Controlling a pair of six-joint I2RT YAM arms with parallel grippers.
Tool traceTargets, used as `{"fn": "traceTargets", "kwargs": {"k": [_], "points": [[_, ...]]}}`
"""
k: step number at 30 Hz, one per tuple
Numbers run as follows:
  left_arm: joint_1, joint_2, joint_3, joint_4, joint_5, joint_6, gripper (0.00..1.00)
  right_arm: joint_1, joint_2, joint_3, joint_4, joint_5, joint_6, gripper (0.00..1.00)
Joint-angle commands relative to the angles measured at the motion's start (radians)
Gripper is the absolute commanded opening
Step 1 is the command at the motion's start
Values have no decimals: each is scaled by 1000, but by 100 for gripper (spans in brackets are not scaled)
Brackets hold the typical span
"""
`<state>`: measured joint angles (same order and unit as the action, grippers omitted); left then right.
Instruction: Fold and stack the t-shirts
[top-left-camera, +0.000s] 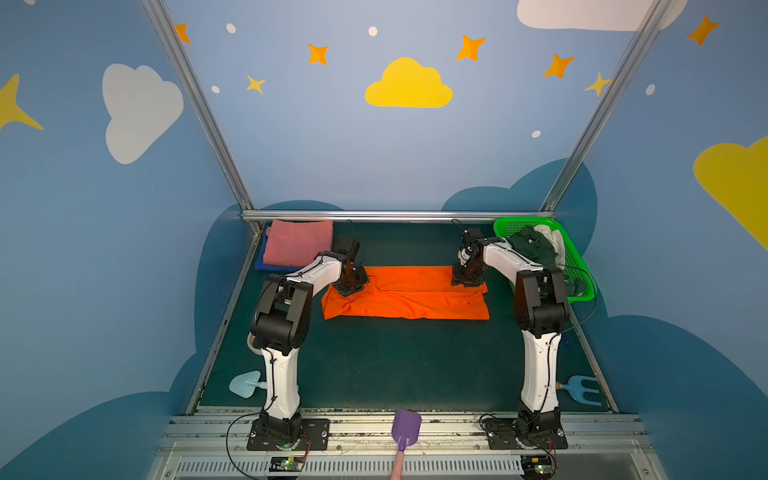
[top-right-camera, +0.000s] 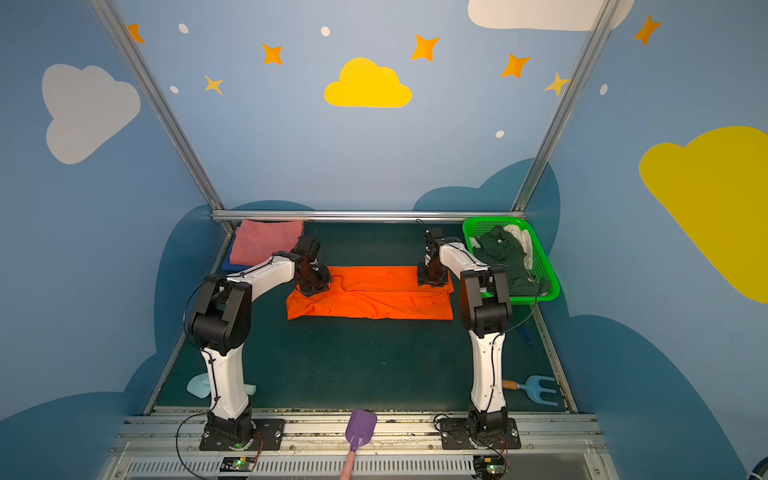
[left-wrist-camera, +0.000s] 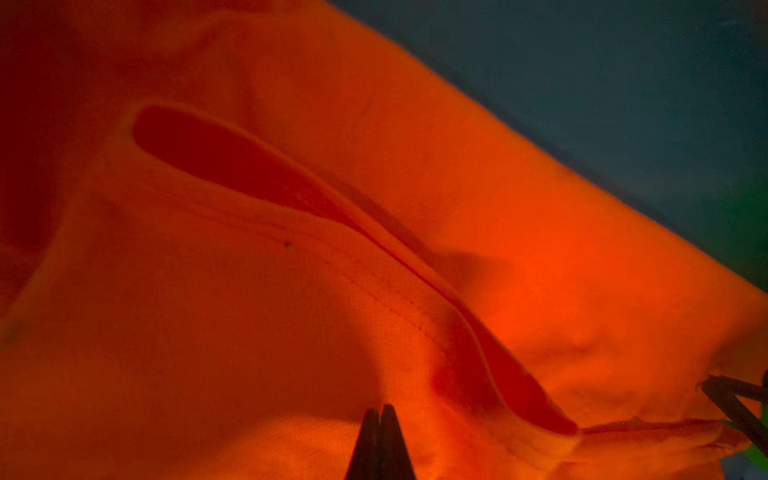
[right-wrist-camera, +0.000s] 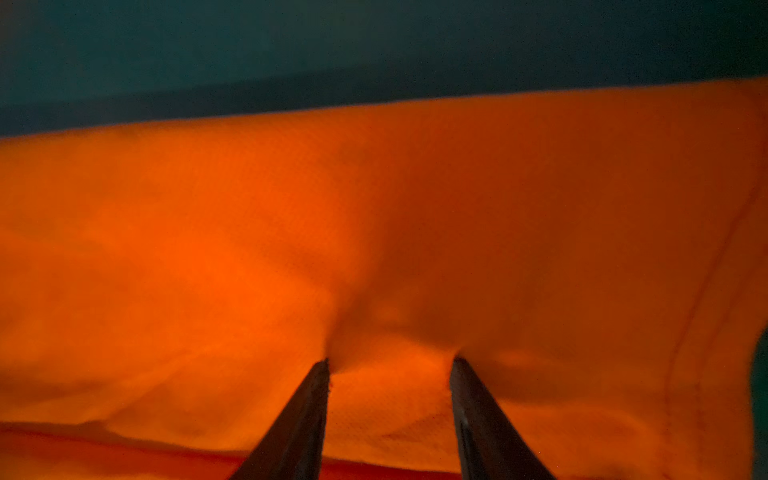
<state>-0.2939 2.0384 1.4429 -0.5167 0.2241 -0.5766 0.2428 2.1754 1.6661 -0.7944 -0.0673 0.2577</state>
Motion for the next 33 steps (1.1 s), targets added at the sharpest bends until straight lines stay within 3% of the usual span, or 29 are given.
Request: {"fn": "traceTargets", "kwargs": {"k": [1, 6, 10, 15, 21, 27, 33], "points": [[-34, 26, 3, -27, -38, 17, 5, -9, -62, -150, -33, 45, 30, 50], [-90, 104, 60, -25, -19, 33, 5, -6, -172, -293, -42, 119, 44, 50], [-129, 233, 211, -98, -21, 58, 5, 7, -275, -427, -32, 157, 66, 49], [-141, 393, 451, -207, -91, 56, 5, 72, -420, -595, 36, 97, 134, 48], [-144, 623, 859, -346, -69, 6, 5, 208, -520, -748, 122, -18, 277, 47], [-150, 804, 1173, -257, 127, -85, 7, 352, -541, -809, 208, -112, 410, 46], [-132, 851, 1185, -41, 198, -235, 6, 478, -461, -783, 293, -208, 487, 47]]}}
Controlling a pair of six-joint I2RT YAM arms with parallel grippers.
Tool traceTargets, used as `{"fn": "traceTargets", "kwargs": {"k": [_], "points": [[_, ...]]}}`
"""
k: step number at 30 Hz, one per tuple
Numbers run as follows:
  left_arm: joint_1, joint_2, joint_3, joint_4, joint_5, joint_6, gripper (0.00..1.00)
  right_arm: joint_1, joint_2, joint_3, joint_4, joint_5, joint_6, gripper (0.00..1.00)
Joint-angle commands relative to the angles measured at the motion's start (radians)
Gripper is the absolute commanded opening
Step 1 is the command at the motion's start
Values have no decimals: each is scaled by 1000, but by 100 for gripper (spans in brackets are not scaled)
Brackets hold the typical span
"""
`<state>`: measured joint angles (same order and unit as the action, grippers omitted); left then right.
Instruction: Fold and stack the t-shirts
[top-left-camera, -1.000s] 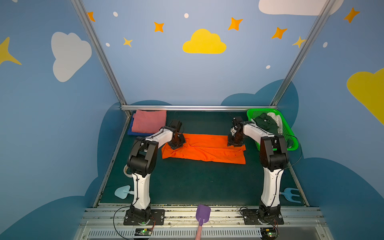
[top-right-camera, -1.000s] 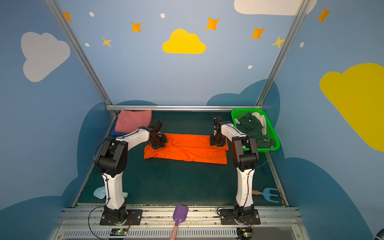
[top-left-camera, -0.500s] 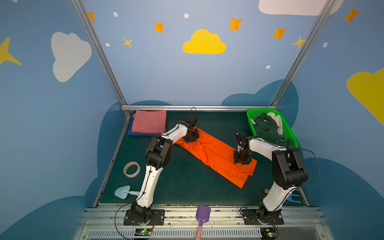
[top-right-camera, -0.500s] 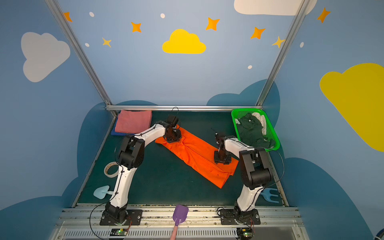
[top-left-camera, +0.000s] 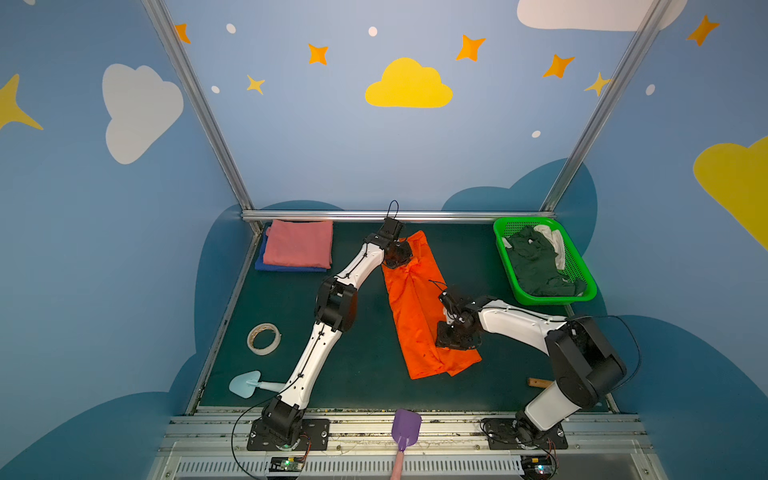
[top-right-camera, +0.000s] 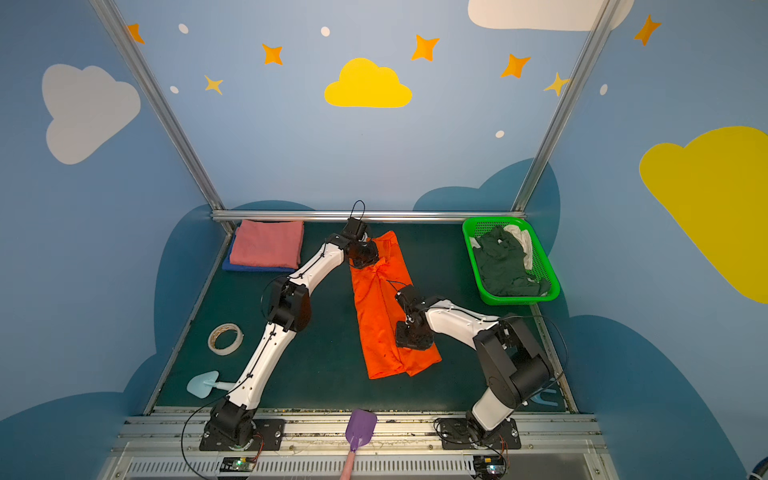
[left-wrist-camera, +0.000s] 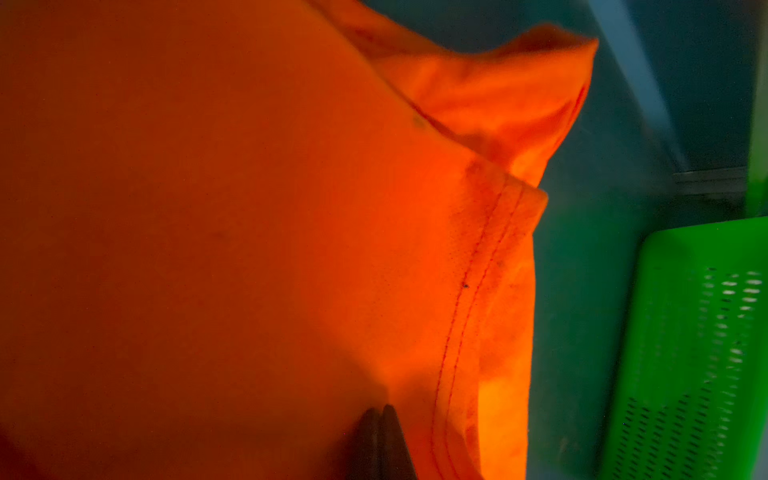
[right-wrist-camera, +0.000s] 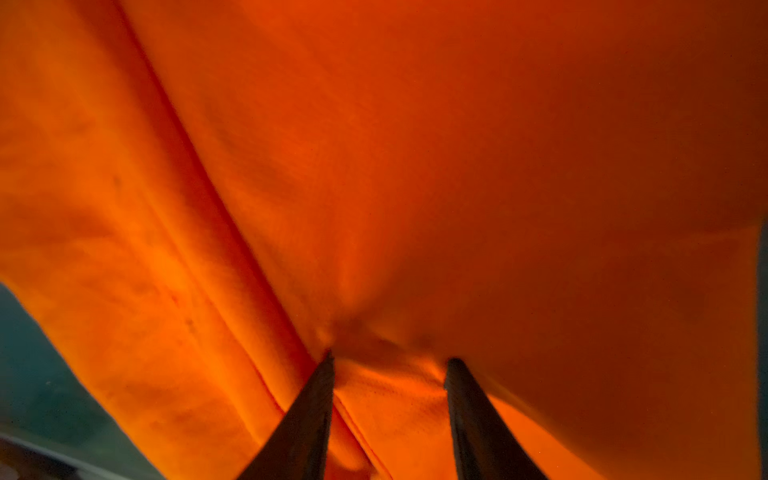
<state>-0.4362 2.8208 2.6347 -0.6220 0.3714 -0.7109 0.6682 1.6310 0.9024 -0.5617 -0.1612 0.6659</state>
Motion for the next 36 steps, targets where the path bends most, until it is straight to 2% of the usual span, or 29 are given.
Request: {"fn": "traceTargets", "kwargs": {"k": [1, 6, 11, 23, 26, 30, 33, 36], "points": [[13, 73, -7, 85, 57, -118, 6, 69, 98, -13, 74, -126, 90, 47], [29, 80, -8, 119, 64, -157, 5, 142, 192, 68, 87, -152, 102, 48], [34, 38, -71, 109, 46, -140, 5, 160, 231, 114, 64, -146, 88, 48], [43, -199, -412, 220, -177, -124, 5, 162, 120, 80, 12, -51, 106, 51], [49, -244, -491, 274, -205, -131, 5, 163, 87, 68, 11, -38, 108, 52], [53, -254, -504, 280, -205, -133, 5, 165, 56, 60, 1, -31, 107, 53], [53, -260, -502, 301, -187, -126, 9, 167, 40, 64, 13, -42, 99, 54], [50, -252, -456, 273, -192, -97, 10, 168, 45, 85, 29, -49, 83, 56]]}}
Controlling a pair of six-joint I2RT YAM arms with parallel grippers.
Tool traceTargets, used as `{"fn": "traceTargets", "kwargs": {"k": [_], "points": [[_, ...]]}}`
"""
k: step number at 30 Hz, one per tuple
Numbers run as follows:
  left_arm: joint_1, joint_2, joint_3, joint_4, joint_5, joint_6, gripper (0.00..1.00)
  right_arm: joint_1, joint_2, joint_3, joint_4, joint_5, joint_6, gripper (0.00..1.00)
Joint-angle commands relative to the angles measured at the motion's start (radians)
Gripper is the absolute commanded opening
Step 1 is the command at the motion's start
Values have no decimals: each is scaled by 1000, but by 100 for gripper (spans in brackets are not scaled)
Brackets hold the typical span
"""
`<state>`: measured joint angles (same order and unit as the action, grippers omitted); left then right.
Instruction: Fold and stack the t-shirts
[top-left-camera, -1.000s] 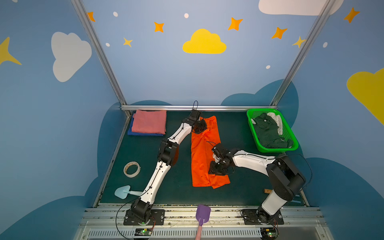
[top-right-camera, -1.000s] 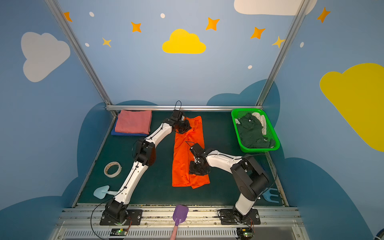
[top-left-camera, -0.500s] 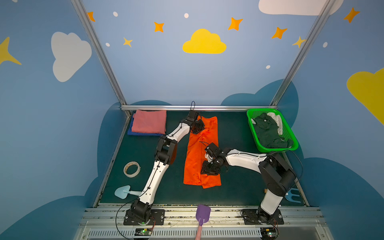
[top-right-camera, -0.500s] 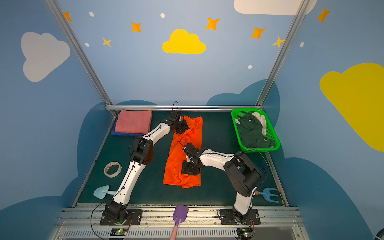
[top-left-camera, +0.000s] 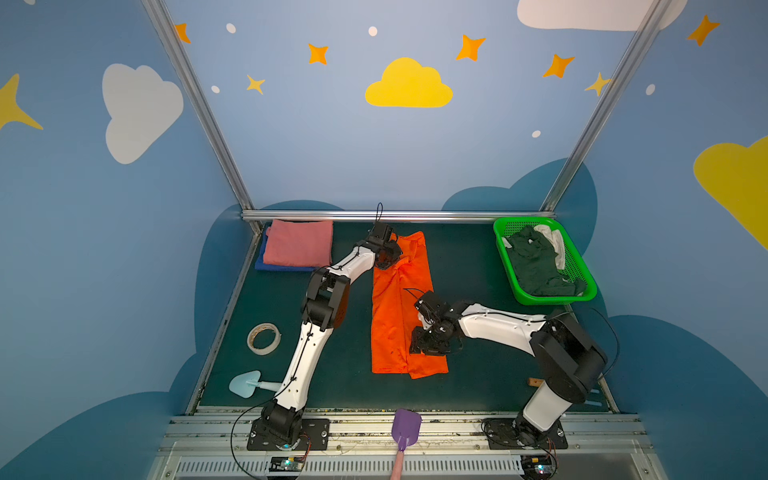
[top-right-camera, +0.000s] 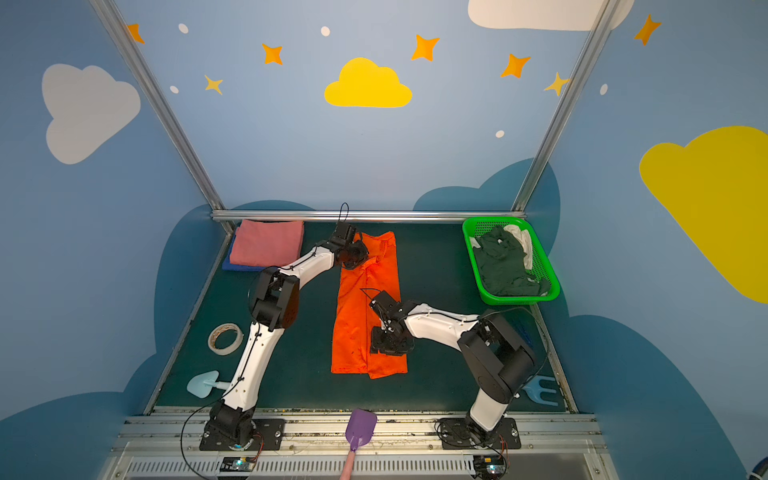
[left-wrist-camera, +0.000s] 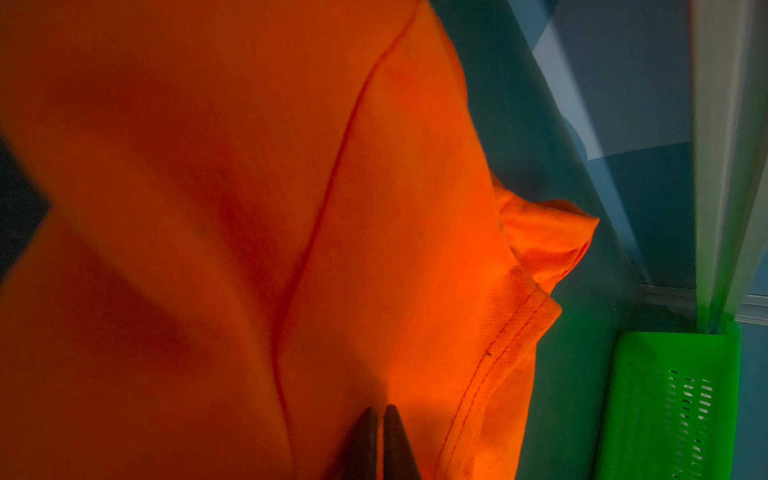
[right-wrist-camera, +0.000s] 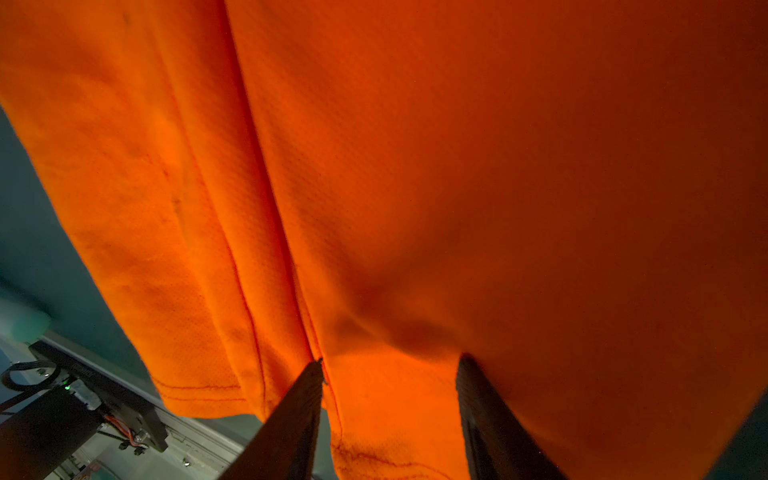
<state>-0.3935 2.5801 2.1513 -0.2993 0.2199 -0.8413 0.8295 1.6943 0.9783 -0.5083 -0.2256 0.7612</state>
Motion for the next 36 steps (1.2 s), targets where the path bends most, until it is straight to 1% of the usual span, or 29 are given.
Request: {"fn": "traceTargets", "kwargs": {"k": [1, 4, 7, 8, 9, 11, 13, 16, 25, 28, 32, 36], "points": [[7, -8, 47, -62, -36, 41, 11, 7, -14, 13, -16, 13, -15, 56], [7, -17, 78, -76, -14, 58, 18, 8, -9, 33, -2, 7, -19, 57], [-1, -82, 32, -55, -14, 84, 31, 11, -29, 49, 9, 5, -29, 57], [-4, -122, -16, -20, -23, 92, 36, 12, -41, 55, 7, 9, -35, 57], [-5, -165, -72, 19, -29, 94, 39, 12, -54, 60, -1, 16, -41, 57], [-7, -241, -165, 89, -30, 101, 43, 13, -80, 66, -14, 31, -50, 57], [-6, -310, -233, 123, -30, 113, 44, 13, -121, 62, -28, 53, -56, 57], [-8, -414, -334, 145, -18, 142, 47, 13, -178, 42, -40, 87, -66, 58], [-18, -737, -658, 154, -15, 220, 66, 8, -344, -17, -120, 211, -75, 64], [-28, -839, -758, 111, -20, 247, 72, 1, -402, -48, -141, 251, -72, 68], [-49, -951, -854, -26, -70, 279, 77, -17, -470, -109, -157, 299, -42, 72], [-85, -1056, -980, -124, -84, 308, 81, -39, -520, -172, -153, 298, -24, 75]]}}
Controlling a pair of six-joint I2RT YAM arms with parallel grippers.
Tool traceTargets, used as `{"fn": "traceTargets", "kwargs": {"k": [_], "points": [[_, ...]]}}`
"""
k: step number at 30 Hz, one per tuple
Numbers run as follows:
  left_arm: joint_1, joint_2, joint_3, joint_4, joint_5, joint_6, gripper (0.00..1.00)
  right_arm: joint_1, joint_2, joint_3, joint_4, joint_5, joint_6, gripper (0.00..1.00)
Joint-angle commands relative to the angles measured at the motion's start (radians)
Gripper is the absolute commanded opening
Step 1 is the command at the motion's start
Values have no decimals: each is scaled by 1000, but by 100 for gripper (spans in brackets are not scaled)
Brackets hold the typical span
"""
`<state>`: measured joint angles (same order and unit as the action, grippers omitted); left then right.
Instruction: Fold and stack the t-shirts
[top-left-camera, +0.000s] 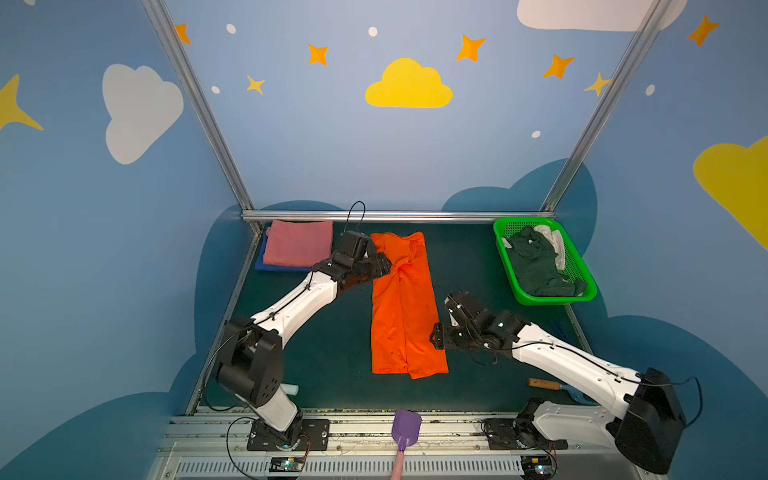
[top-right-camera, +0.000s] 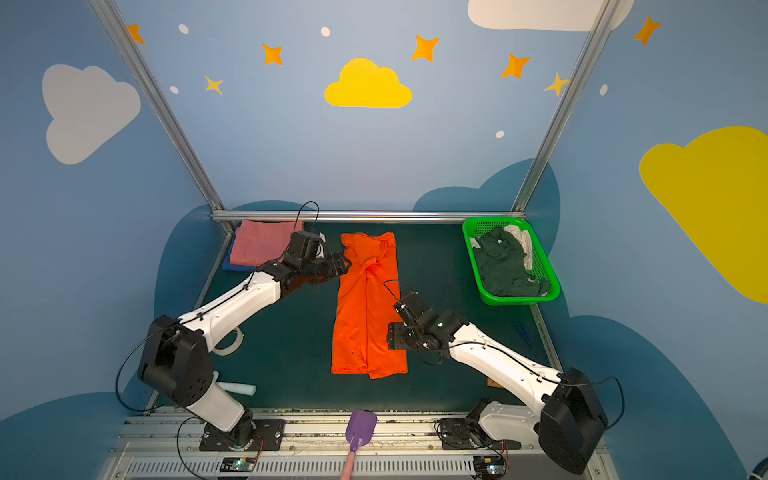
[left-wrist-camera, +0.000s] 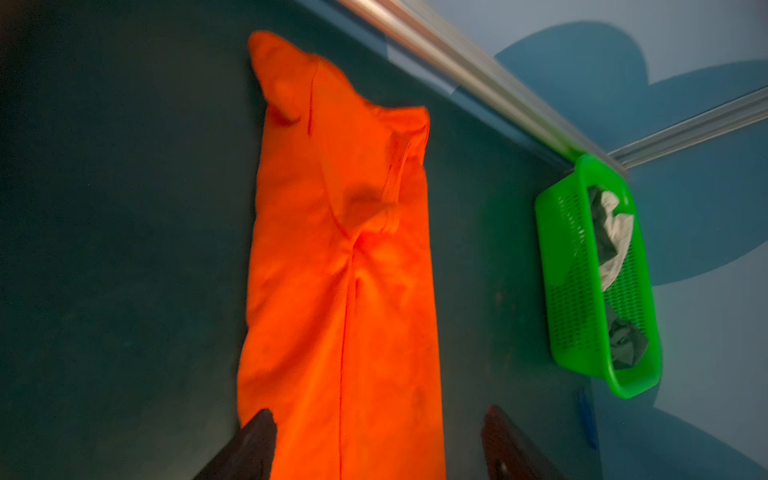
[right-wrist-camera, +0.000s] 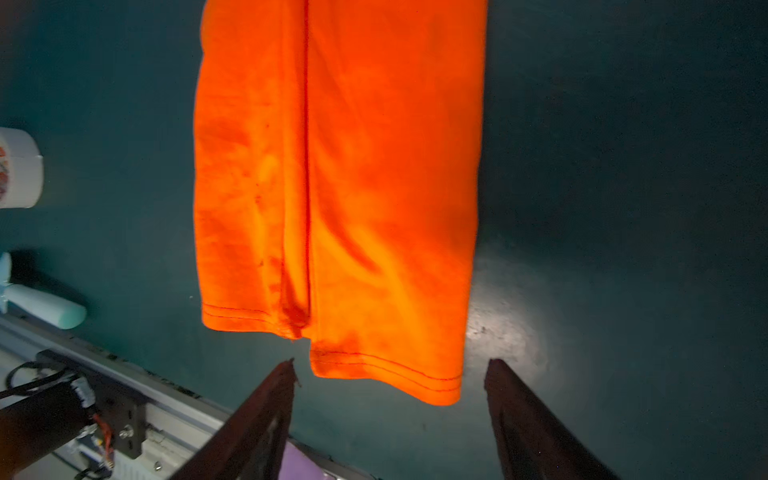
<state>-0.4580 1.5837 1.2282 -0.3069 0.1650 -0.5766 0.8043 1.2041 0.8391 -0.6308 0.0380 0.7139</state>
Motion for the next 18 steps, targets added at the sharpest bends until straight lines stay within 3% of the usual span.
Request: {"fn": "traceTargets", "kwargs": {"k": [1, 9, 18], "points": [[-31, -87, -98, -125, -23, 42, 82, -17, -38, -47, -28, 29, 26, 76], [-138, -218, -324, -229, -43, -48, 84, 1, -4, -99, 32, -69, 35, 72], [-223, -322, -522, -170, -38, -145, 75, 96, 136, -46, 106, -128, 19, 36]]}}
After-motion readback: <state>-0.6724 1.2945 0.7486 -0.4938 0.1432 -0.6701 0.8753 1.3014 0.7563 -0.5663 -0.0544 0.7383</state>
